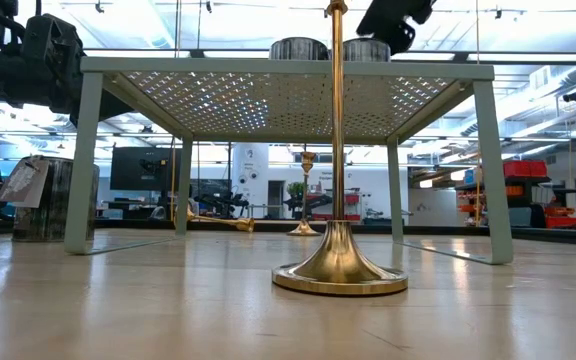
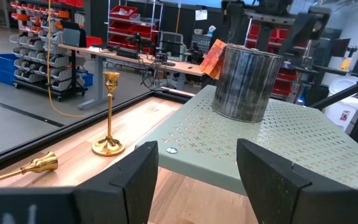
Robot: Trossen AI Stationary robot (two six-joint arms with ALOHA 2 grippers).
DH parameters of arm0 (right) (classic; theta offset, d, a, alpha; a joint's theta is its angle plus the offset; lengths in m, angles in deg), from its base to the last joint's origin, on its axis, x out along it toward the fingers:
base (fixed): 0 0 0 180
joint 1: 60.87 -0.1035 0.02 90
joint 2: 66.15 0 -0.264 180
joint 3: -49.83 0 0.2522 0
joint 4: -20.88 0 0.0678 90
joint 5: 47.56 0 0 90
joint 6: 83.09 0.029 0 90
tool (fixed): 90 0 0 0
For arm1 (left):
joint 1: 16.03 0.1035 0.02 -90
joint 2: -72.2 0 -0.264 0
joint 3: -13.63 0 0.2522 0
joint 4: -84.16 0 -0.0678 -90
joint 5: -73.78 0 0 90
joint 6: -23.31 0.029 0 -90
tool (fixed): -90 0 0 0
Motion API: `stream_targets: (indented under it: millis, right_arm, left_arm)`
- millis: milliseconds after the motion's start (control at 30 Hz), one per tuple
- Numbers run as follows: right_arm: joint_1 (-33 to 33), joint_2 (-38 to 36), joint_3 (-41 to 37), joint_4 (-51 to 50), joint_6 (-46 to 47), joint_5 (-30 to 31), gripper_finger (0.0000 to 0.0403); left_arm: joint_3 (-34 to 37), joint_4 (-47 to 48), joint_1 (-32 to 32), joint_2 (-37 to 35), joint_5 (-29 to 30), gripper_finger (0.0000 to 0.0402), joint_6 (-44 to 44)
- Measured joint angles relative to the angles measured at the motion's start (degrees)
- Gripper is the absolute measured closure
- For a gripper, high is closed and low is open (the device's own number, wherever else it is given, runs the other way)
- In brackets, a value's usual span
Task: Pick & Place candle stick holders
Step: Put the bottom orange scented candle on the shelf, then put the orange scented candle on the shelf
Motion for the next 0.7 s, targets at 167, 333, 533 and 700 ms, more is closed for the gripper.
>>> stream_targets:
  millis: [167,333,533,700]
  right_arm:
    - [0.0,-3.2,0.0,0.1,0.0,0.1,0.0003]
    - [0.8,-5.9,0.0,0.9,1.4,7.1,0.0003]
    - [4.3,-7.7,0.0,1.3,1.5,16.6,0.0003]
    - [10.4,-7.8,0.0,0.0,-2.2,18.8,0.0003]
  left_arm:
    - [0.0,0.0,0.0,0.0,0.0,0.0184,0.0]
    - [0.0,0.0,0.0,0.0,0.0,0.0184,0.0]
    - [0.0,0.0,0.0,0.0,0.0,0.0184,0.0]
    - [0.0,0.0,0.0,0.0,0.0,0.0184,0.0]
